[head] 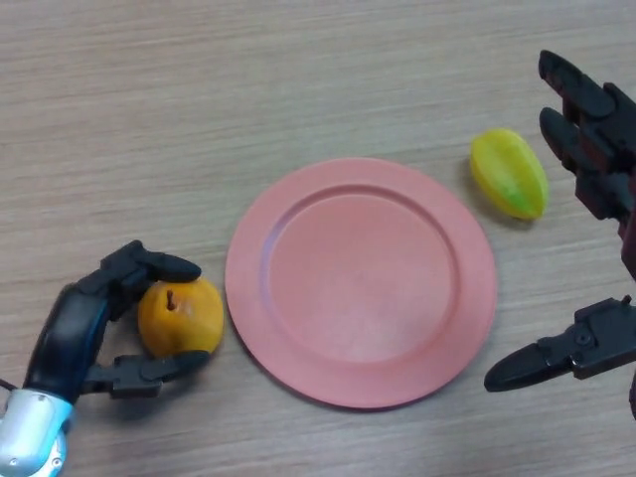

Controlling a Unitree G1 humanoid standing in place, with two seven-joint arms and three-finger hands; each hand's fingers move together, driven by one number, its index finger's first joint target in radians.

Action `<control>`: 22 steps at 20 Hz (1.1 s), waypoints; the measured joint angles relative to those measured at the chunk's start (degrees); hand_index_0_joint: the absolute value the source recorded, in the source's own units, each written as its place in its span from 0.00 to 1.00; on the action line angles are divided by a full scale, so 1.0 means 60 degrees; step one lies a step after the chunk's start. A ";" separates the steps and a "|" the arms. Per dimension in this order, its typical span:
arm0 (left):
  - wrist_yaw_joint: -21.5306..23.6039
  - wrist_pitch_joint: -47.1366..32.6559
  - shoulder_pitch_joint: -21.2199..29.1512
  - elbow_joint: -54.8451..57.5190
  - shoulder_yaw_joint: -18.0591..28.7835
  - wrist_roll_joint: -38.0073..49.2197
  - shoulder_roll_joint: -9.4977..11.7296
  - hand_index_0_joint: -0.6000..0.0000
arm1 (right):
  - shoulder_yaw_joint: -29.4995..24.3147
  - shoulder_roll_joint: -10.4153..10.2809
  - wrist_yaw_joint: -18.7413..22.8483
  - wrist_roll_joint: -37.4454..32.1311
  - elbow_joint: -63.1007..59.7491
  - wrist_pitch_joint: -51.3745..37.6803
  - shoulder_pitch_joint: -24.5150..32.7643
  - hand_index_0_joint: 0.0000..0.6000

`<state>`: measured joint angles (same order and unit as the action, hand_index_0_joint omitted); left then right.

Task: Pick up the yellow pear and place it on the plate

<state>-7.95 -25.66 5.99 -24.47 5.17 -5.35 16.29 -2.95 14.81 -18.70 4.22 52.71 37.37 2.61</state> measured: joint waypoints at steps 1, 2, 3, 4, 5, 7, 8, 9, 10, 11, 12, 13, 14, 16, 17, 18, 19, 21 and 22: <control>0.0544 0.0423 -0.0148 0.0585 0.0009 -0.0030 -0.0001 0.00 | -0.0027 0.0001 0.0000 -0.0002 0.0127 0.0033 0.0001 0.00; 0.0703 0.0752 -0.0267 0.1137 0.0068 0.0088 -0.0001 0.00 | -0.0064 0.0001 0.0000 -0.0005 0.0131 0.0033 -0.0003 0.00; 0.0710 0.1298 -0.0438 0.2118 0.0135 0.0324 0.0001 0.00 | -0.0139 0.0001 0.0000 -0.0023 0.0137 0.0045 -0.0060 0.00; 0.0703 0.1543 -0.0507 0.2704 0.0174 0.0667 0.0000 0.00 | -0.0148 0.0001 0.0000 -0.0032 0.0149 0.0129 -0.0072 0.00; 0.0622 0.2331 -0.0568 0.3665 0.0213 0.1239 0.0000 0.00 | -0.0168 0.0002 0.0000 -0.0035 0.0159 0.0201 -0.0113 0.00; 0.0143 0.3099 -0.0528 0.4609 0.0252 0.1294 -0.0007 0.00 | -0.0377 0.0002 -0.0001 -0.0049 0.0168 0.0204 -0.0128 0.00; 0.0005 0.3359 -0.0384 0.4744 0.0125 0.1274 -0.0027 0.00 | -0.0503 0.0003 0.0001 -0.0048 0.0195 0.0205 -0.0129 0.00; 0.0008 0.3459 -0.0134 0.4746 -0.0047 0.1136 -0.0215 0.00 | -0.0542 0.0003 0.0006 -0.0051 0.0278 0.0206 -0.0154 0.00; 0.0010 0.3450 0.0087 0.4646 -0.0226 0.1047 -0.0350 0.00 | -0.0568 0.0003 0.0005 -0.0090 0.0353 0.0206 -0.0187 0.00; 0.0020 0.3400 0.0435 0.4356 -0.0639 0.0569 -0.0365 0.00 | -0.0690 0.0002 0.0005 -0.0423 0.0423 0.0205 -0.0211 0.00; 0.0000 0.3400 0.0577 0.4211 -0.0873 0.0282 -0.0392 0.00 | -0.0750 0.0001 0.0005 -0.0511 0.0467 0.0204 -0.0250 0.00; -0.0004 0.3080 0.0892 0.3600 -0.1147 0.0217 -0.0557 0.00 | -0.0883 0.0002 0.0016 -0.0510 0.0477 0.0207 -0.0313 0.00; -0.0006 0.3056 0.1022 0.3280 -0.1188 0.0127 -0.0729 0.00 | -0.0897 0.0002 0.0147 -0.0526 0.0490 0.0207 -0.0313 0.00; -0.0005 0.3068 0.1294 0.2566 -0.1694 0.0007 -0.0841 0.00 | -0.1148 0.0004 0.0177 -0.0753 0.0564 0.0207 -0.0329 0.00; 0.0015 0.3012 0.1377 0.2198 -0.2043 -0.0007 -0.0915 0.00 | -0.1249 0.0005 0.0184 -0.0772 0.0622 0.0207 -0.0341 0.00; 0.0054 0.3010 0.1456 0.1878 -0.2285 -0.0066 -0.0958 0.00 | -0.1251 0.0005 0.0256 -0.0775 0.0655 0.0207 -0.0344 0.00; 0.0300 0.2994 0.1608 0.1474 -0.2681 -0.0086 -0.0994 0.00 | -0.1279 0.0006 0.0261 -0.0779 0.0697 0.0206 -0.0381 0.00; 0.0506 0.2955 0.1862 0.1272 -0.2965 -0.0033 -0.1007 0.00 | -0.1443 0.0032 0.0260 -0.0782 0.0717 0.0205 -0.0521 0.00; 0.0530 0.2736 0.1934 0.1206 -0.2968 0.0092 -0.1006 0.08 | -0.1592 0.0056 0.0259 -0.0781 0.0718 0.0205 -0.0567 0.00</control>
<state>-4.77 -9.24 17.59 -17.24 -12.64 -4.80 10.26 -12.50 15.14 -17.14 -0.47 57.02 38.60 -0.79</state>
